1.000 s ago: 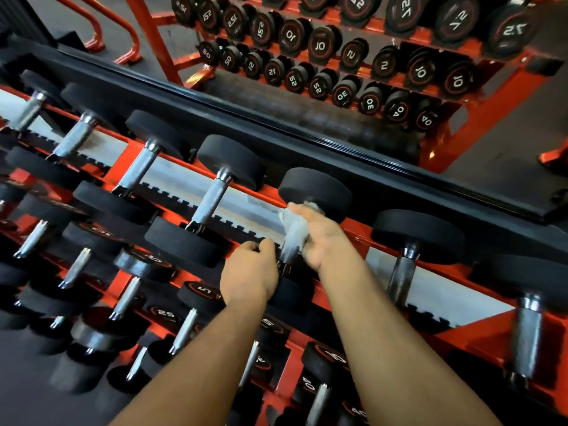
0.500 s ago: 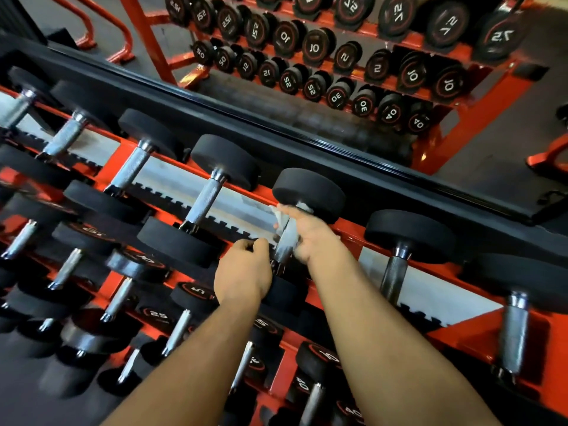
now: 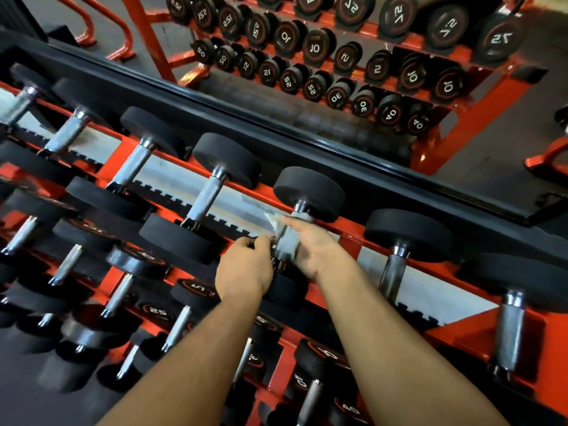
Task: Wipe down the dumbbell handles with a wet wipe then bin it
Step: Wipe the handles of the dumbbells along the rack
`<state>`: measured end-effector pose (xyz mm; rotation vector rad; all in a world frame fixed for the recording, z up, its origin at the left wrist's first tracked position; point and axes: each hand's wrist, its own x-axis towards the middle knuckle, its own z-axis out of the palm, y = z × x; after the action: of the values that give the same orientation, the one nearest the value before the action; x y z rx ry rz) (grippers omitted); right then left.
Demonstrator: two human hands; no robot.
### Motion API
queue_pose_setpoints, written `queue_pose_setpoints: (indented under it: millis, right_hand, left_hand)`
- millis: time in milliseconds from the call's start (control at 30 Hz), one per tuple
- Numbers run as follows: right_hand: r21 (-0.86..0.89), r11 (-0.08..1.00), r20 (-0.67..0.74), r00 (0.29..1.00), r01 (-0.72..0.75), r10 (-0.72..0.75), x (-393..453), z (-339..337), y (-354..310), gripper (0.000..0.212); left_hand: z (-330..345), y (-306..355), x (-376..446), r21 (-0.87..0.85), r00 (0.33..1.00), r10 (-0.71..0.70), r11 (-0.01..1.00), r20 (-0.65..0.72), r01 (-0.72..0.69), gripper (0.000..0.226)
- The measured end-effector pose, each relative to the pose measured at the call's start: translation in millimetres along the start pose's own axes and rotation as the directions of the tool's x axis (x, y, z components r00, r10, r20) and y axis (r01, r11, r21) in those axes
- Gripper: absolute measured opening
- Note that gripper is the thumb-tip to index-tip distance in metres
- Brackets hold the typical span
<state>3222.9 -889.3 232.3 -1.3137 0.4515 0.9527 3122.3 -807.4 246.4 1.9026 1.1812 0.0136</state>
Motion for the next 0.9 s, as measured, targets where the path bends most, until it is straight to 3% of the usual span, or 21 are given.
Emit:
queue_pose_setpoints:
  millis: [167, 300, 433, 533, 633, 733, 900]
  right_hand:
    - [0.034, 0.999, 0.056, 0.998, 0.010, -0.012, -1.2, -10.5, 7.7, 0.018]
    - [-0.092, 0.996, 0.064, 0.998, 0.002, 0.004, -4.5, 8.2, 8.1, 0.036]
    - [-0.186, 0.982, 0.094, 0.995, 0.037, -0.019, -18.2, -15.0, 22.1, 0.020]
    - [-0.299, 0.952, 0.089, 0.995, 0.069, -0.044, -23.7, -21.5, 26.3, 0.027]
    - [-0.466, 0.883, 0.085, 0.996, 0.050, -0.012, -29.7, -10.7, 23.6, 0.020]
    - [-0.562, 0.816, 0.146, 0.987, 0.135, -0.063, -39.2, -16.0, 29.3, 0.021]
    - [-0.768, 0.574, 0.208, 0.958, 0.284, -0.196, -61.0, -35.4, 27.1, 0.016]
  left_hand:
    - [1.8, 0.1, 1.5, 0.005, 1.000, 0.001, 1.000, -0.010, -0.001, 0.033]
    - [0.6, 0.9, -0.2, -0.007, 1.000, 0.008, 1.000, -0.005, -0.008, 0.034]
    - [-0.1, -1.7, 1.4, -0.008, 1.000, 0.004, 1.000, -0.002, -0.004, 0.033]
    - [-0.2, 1.3, -0.9, -0.005, 1.000, 0.007, 1.000, 0.000, -0.007, 0.029]
    - [-1.9, 3.5, -2.8, -0.007, 1.000, 0.024, 1.000, 0.002, -0.024, 0.024]
    - [-1.4, 2.5, -1.9, 0.009, 1.000, 0.030, 1.000, -0.004, -0.030, 0.025]
    - [-0.7, -0.4, -0.1, 0.011, 1.000, 0.019, 1.000, -0.010, -0.019, 0.037]
